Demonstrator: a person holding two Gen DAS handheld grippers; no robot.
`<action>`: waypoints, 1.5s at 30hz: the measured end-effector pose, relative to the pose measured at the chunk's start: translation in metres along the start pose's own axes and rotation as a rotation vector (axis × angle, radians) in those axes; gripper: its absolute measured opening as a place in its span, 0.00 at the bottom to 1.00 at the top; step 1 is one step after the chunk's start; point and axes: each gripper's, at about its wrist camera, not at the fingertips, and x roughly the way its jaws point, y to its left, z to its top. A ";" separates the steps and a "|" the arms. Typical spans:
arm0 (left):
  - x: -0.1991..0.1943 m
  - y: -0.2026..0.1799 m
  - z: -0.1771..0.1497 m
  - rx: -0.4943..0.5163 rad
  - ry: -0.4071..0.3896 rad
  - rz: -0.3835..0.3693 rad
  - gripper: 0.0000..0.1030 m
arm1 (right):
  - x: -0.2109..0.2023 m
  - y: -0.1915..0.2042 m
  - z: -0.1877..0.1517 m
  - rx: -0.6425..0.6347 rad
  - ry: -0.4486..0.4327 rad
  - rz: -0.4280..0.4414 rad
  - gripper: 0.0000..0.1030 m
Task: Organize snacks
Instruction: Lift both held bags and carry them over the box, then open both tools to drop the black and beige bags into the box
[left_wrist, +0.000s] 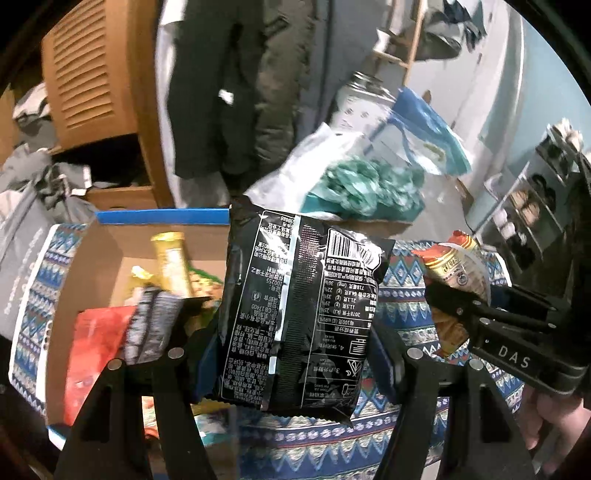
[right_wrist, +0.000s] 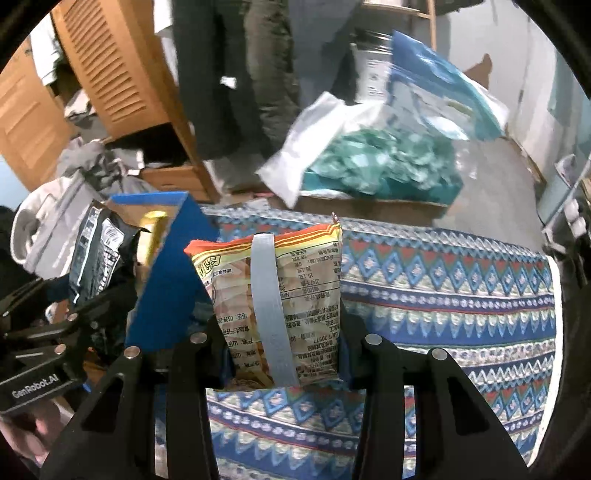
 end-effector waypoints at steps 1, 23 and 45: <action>-0.003 0.007 -0.001 -0.012 -0.006 0.008 0.67 | 0.000 0.007 0.002 -0.007 0.000 0.011 0.40; -0.030 0.152 -0.034 -0.270 -0.019 0.162 0.67 | 0.039 0.146 0.019 -0.207 0.051 0.142 0.40; -0.022 0.195 -0.048 -0.417 0.021 0.178 0.67 | 0.071 0.199 0.031 -0.248 0.091 0.199 0.62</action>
